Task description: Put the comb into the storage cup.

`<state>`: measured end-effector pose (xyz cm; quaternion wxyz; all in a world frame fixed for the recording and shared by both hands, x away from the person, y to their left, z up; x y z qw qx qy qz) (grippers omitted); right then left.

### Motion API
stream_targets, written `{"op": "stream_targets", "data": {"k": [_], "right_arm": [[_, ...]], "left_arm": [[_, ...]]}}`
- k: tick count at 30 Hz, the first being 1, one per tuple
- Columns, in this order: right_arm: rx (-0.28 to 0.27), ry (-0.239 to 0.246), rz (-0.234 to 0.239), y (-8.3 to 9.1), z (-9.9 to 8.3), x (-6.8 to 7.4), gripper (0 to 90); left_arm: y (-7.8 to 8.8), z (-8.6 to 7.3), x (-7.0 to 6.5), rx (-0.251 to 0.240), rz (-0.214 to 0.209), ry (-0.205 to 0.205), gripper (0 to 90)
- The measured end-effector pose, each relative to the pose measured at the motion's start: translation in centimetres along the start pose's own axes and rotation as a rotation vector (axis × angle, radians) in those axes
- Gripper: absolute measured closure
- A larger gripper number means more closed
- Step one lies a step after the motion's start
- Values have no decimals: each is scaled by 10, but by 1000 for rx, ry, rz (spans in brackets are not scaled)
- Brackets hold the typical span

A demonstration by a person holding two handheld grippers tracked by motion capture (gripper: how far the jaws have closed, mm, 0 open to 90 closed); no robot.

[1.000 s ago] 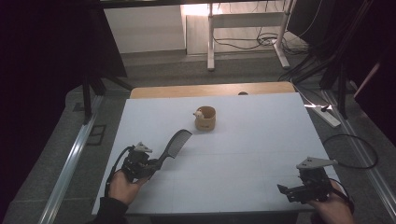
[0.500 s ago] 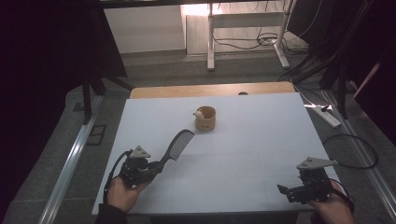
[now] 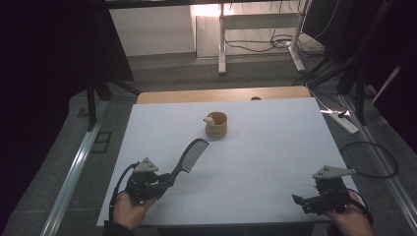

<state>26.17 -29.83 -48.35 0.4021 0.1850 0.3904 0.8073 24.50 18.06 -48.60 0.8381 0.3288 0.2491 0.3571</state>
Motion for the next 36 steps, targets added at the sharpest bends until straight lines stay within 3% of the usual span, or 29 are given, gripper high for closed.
{"op": "stream_targets", "data": {"k": [10,23,28,36], "right_arm": [[-13,8,5,1,0,1,0],[-61,41,17,4,3,3,0],[-106,53,42,6,9,4,0],[-170,27,109,7,21,7,0]], "left_arm": [[2,-1,-15,-16,-24,-37,722],[-1,5,-19,-27,-50,-74,722],[-5,7,-21,-23,-61,-94,722],[-8,10,-22,-28,-80,-108,722]]}}
Point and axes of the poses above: each handheld gripper's, and its own axes: y roughly backward along the jaws, z roughly out of its top, x roughly to its left, the point moved 3 cm from there along -y, roughly forward along the jaws
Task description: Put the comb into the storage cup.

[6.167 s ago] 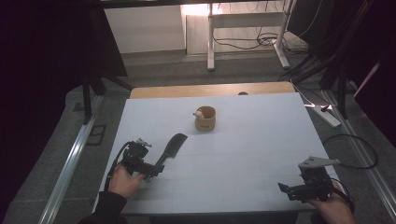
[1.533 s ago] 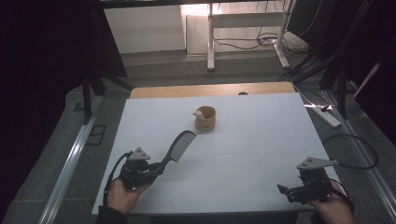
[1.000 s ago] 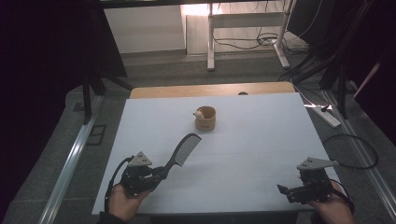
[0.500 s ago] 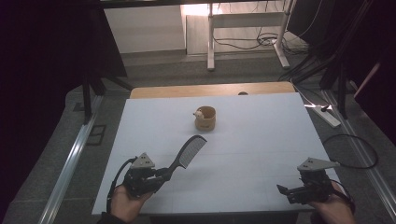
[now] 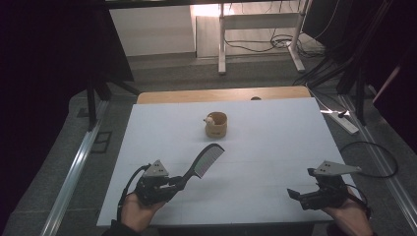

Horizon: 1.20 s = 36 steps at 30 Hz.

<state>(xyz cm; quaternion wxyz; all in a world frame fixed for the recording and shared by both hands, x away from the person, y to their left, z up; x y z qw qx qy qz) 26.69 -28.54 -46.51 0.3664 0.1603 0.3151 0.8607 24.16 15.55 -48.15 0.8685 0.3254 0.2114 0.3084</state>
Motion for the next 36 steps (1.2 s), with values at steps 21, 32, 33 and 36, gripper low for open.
{"op": "stream_targets", "data": {"k": [21,32,33,36], "right_arm": [[2,-3,125,-18,28,15,0],[2,-19,186,-28,39,17,0],[2,-20,190,-28,39,18,0],[1,-16,198,-31,43,19,0]], "left_arm": [[-10,7,-5,-9,-45,-45,722],[-17,11,-10,-4,-70,-70,722],[-18,12,-11,-6,-69,-69,722],[-19,13,-13,-6,-74,-78,723]]}}
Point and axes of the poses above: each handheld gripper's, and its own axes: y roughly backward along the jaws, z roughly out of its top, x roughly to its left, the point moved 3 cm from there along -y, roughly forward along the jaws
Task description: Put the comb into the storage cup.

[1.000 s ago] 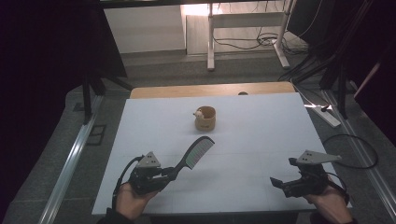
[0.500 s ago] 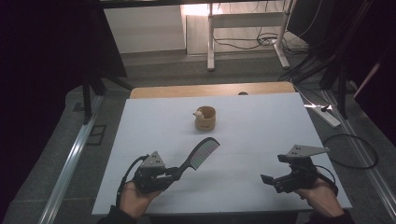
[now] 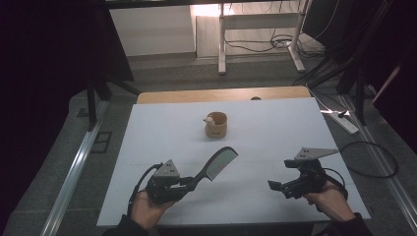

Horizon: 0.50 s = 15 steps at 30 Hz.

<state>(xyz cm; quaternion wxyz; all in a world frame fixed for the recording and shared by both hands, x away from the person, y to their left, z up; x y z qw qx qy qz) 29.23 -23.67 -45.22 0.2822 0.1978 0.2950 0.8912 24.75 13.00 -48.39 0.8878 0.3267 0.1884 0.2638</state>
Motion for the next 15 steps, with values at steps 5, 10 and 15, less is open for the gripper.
{"op": "stream_targets", "data": {"k": [5,10,15], "right_arm": [[-4,1,24,-5,6,2,0],[2,-15,41,-12,12,1,0],[9,-25,64,-17,17,1,0]], "left_arm": [[-3,2,-3,3,-13,-12,723],[-6,3,-6,5,-17,-28,722],[-9,4,-7,3,-30,-35,722]]}}
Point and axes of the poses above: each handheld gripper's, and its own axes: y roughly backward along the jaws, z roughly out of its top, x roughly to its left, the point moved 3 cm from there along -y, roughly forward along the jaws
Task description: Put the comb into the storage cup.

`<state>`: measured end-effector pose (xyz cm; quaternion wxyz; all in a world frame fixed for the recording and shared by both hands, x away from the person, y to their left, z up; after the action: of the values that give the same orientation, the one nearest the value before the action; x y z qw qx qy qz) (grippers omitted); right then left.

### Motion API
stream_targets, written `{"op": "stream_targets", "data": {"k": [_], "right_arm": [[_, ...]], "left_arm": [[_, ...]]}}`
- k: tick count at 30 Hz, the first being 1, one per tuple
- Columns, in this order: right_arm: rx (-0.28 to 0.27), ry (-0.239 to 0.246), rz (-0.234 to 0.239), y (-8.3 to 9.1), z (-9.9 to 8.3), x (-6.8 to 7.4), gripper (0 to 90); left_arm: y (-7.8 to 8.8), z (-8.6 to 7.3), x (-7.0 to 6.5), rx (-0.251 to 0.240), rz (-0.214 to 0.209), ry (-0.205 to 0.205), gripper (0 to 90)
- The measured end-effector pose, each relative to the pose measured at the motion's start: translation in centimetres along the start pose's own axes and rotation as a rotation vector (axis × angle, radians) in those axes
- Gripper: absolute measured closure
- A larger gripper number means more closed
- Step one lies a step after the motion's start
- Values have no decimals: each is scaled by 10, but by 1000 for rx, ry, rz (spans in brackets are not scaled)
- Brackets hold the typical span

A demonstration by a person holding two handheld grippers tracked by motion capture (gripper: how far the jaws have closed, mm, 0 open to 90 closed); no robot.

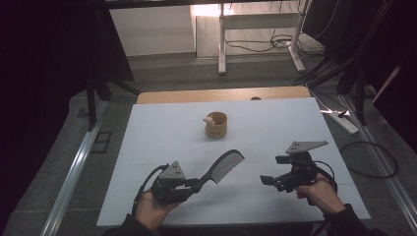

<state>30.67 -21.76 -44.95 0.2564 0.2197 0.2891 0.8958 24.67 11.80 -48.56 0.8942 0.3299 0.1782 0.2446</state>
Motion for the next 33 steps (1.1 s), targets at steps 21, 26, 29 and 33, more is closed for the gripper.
{"op": "stream_targets", "data": {"k": [21,26,29,33], "right_arm": [[48,-22,53,-17,26,9,0],[67,-22,58,-21,31,13,0],[73,-22,65,-23,33,14,0],[86,-26,74,-26,36,13,0]], "left_arm": [[-12,6,-7,-5,-23,-35,722],[-15,8,-10,1,-21,-56,722],[-16,10,-11,0,-26,-61,722],[-18,12,-12,-2,-27,-68,722]]}}
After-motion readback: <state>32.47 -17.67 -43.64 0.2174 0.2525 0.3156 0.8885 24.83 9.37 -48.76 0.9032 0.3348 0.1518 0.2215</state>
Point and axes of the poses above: each handheld gripper's, and its own axes: y roughly backward along the jaws, z roughly out of its top, x roughly to its left, the point moved 3 cm from there along -y, roughly forward along the jaws
